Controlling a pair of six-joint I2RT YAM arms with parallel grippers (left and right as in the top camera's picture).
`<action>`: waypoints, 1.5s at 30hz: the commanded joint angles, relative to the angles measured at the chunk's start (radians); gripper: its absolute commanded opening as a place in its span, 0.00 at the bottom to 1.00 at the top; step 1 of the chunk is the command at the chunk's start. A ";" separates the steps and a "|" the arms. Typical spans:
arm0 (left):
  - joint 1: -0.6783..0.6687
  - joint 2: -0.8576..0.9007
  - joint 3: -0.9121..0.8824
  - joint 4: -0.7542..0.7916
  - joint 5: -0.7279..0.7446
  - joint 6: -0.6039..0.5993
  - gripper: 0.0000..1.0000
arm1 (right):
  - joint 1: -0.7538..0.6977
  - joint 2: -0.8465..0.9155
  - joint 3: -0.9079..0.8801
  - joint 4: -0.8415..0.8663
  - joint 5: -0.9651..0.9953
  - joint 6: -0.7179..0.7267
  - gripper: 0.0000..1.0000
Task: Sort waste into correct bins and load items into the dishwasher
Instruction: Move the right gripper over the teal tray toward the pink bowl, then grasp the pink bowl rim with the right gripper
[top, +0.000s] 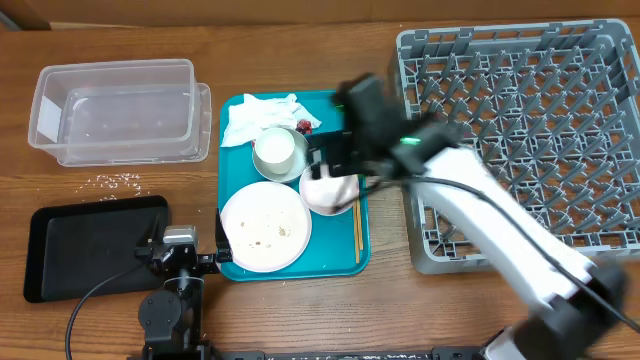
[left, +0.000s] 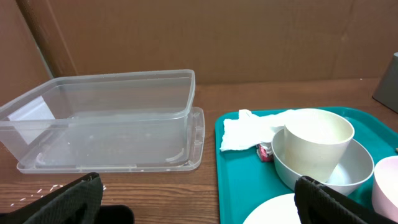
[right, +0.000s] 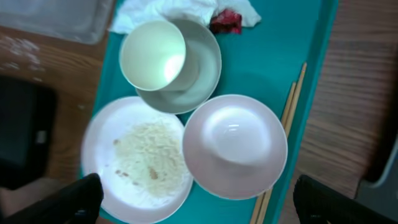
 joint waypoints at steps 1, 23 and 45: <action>0.005 -0.011 -0.004 0.002 0.011 -0.013 1.00 | 0.042 0.092 0.032 -0.009 0.103 -0.014 1.00; 0.005 -0.011 -0.004 0.002 0.011 -0.013 1.00 | 0.106 0.207 0.031 0.135 -0.087 -0.011 1.00; 0.005 -0.011 -0.004 0.002 0.011 -0.013 1.00 | 0.137 0.352 -0.002 0.166 0.086 -0.002 0.61</action>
